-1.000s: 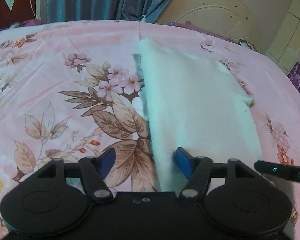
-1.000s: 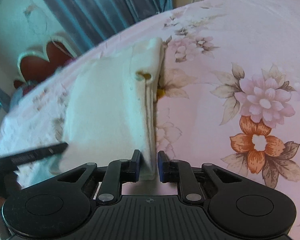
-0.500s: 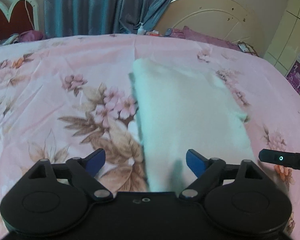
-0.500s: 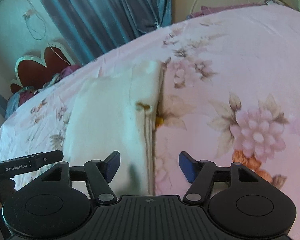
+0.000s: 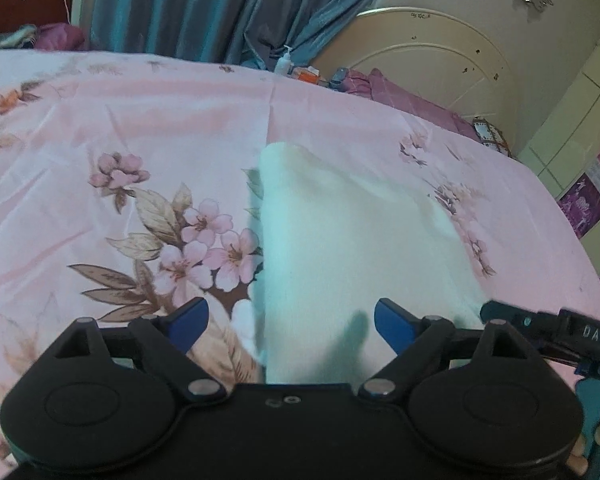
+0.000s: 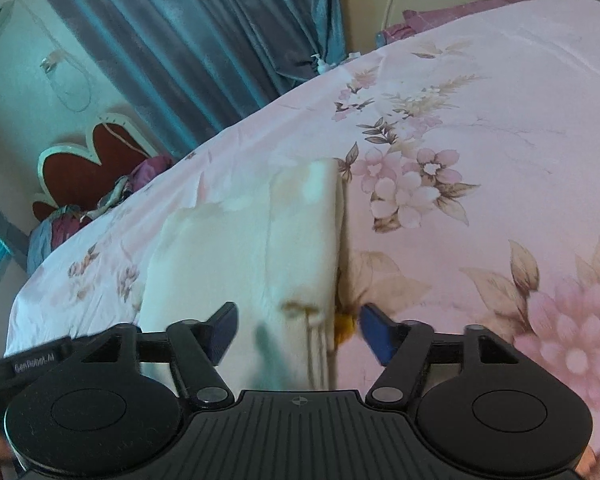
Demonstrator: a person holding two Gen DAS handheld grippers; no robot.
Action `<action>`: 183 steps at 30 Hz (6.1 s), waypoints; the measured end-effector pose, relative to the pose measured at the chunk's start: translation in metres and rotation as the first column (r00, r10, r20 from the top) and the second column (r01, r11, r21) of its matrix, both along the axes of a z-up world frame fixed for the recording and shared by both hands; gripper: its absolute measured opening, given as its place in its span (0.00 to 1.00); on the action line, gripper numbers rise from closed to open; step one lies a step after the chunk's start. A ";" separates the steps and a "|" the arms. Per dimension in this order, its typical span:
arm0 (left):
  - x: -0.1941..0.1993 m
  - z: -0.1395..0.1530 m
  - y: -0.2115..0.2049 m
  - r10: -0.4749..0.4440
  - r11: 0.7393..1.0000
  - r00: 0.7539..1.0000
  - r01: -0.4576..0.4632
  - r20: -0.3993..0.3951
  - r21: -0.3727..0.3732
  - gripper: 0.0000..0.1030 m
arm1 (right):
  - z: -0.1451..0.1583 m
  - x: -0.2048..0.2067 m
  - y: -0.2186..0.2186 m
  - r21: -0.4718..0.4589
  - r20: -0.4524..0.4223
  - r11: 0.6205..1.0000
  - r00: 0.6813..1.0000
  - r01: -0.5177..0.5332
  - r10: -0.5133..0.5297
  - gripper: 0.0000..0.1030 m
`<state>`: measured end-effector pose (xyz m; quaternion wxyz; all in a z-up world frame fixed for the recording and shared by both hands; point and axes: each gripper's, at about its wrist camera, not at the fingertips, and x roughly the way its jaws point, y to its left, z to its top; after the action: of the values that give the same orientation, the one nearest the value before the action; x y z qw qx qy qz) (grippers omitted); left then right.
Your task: Fold small clothes
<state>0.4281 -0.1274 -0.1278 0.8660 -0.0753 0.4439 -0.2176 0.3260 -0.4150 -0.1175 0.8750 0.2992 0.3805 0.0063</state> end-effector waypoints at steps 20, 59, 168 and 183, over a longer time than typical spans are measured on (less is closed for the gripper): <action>0.026 -0.031 -0.015 -0.089 0.982 0.994 0.076 -0.066 -0.173 0.43 | -0.035 0.043 0.004 0.102 0.034 0.987 0.992 -0.121 0.118 0.32; 0.063 0.035 0.291 -0.002 0.996 0.994 0.011 0.108 -0.084 0.32 | 0.028 0.140 0.343 0.117 0.144 0.971 0.971 -0.208 0.190 0.30; -0.018 -0.006 0.296 0.355 0.918 0.934 -0.341 -0.035 0.203 0.95 | -0.003 0.026 0.382 -0.220 -0.048 0.942 0.968 -0.252 0.248 0.60; -0.155 0.090 0.270 0.213 0.905 0.954 -0.274 0.212 0.326 0.95 | 0.085 -0.108 0.370 -0.283 0.085 0.916 0.944 -0.283 0.318 0.80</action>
<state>0.2735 0.1428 -0.0377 0.9208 0.0446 0.3863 -0.0303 0.2175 -0.0451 -0.0329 0.9186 0.1153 0.3620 0.1088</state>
